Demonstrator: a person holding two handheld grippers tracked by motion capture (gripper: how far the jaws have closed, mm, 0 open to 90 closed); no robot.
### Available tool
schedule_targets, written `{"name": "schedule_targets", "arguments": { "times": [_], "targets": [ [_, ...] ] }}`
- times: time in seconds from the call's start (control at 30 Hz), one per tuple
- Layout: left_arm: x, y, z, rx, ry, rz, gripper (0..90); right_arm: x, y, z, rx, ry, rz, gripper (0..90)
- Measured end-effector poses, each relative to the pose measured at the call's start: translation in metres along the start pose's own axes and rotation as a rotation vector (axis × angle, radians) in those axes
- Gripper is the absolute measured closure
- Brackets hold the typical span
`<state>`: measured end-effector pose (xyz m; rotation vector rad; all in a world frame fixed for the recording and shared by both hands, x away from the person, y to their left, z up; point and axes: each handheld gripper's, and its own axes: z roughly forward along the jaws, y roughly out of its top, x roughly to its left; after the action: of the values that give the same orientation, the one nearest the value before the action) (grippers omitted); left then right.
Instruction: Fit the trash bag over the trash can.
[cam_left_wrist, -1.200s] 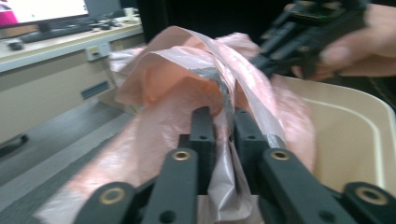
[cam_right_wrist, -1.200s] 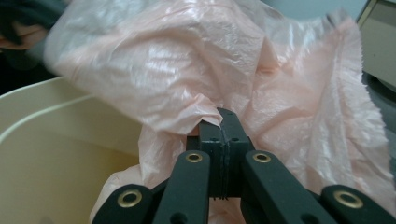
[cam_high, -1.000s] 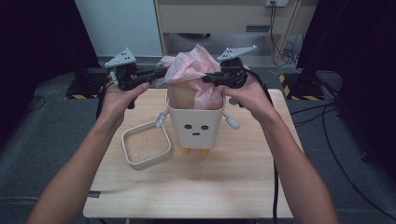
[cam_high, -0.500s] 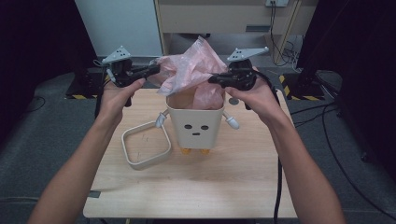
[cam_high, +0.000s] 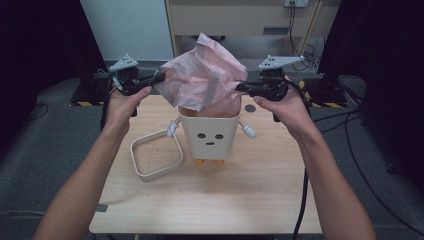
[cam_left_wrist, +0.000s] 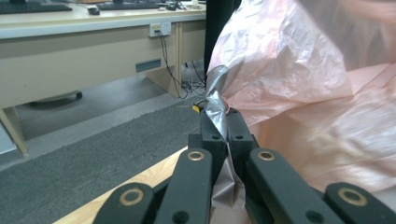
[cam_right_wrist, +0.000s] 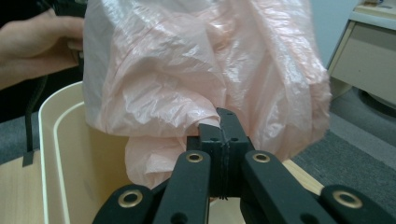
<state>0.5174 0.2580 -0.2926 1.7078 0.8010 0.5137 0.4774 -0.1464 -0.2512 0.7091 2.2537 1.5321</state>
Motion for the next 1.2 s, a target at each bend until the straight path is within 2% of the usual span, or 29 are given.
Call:
{"name": "schedule_targets", "arguments": {
  "times": [0.2, 0.33, 0.57, 0.77, 0.83, 1.0, 1.13, 1.2],
  "targets": [
    [0.007, -0.004, 0.000, 0.028, 0.027, 0.005, 89.1, -0.004, -0.001, -0.008, -0.014, -0.021, 0.006, 90.0],
    [0.014, -0.011, 0.000, 0.039, 0.035, -0.014, 89.2, -0.010, -0.004, -0.016, -0.022, -0.045, 0.025, 90.0],
    [0.021, -0.020, 0.003, 0.050, 0.039, -0.040, 89.2, -0.016, -0.014, -0.018, 0.000, -0.068, 0.046, 90.0],
    [0.023, -0.021, 0.000, 0.063, 0.070, -0.008, 89.3, -0.019, -0.017, -0.021, 0.000, -0.076, 0.055, 90.0],
    [0.024, -0.022, 0.000, 0.061, 0.071, -0.015, 89.3, -0.020, -0.017, -0.022, -0.003, -0.078, 0.055, 90.0],
    [0.027, -0.029, 0.002, 0.072, 0.073, -0.023, 89.3, -0.023, -0.023, -0.020, 0.020, -0.091, 0.058, 90.0],
    [0.030, -0.034, 0.003, 0.073, 0.064, -0.048, 89.3, -0.026, -0.030, -0.015, 0.036, -0.096, 0.060, 90.0],
    [0.031, -0.036, 0.002, 0.072, 0.071, -0.042, 89.3, -0.027, -0.032, -0.012, 0.041, -0.094, 0.065, 90.0]
  ]
}}
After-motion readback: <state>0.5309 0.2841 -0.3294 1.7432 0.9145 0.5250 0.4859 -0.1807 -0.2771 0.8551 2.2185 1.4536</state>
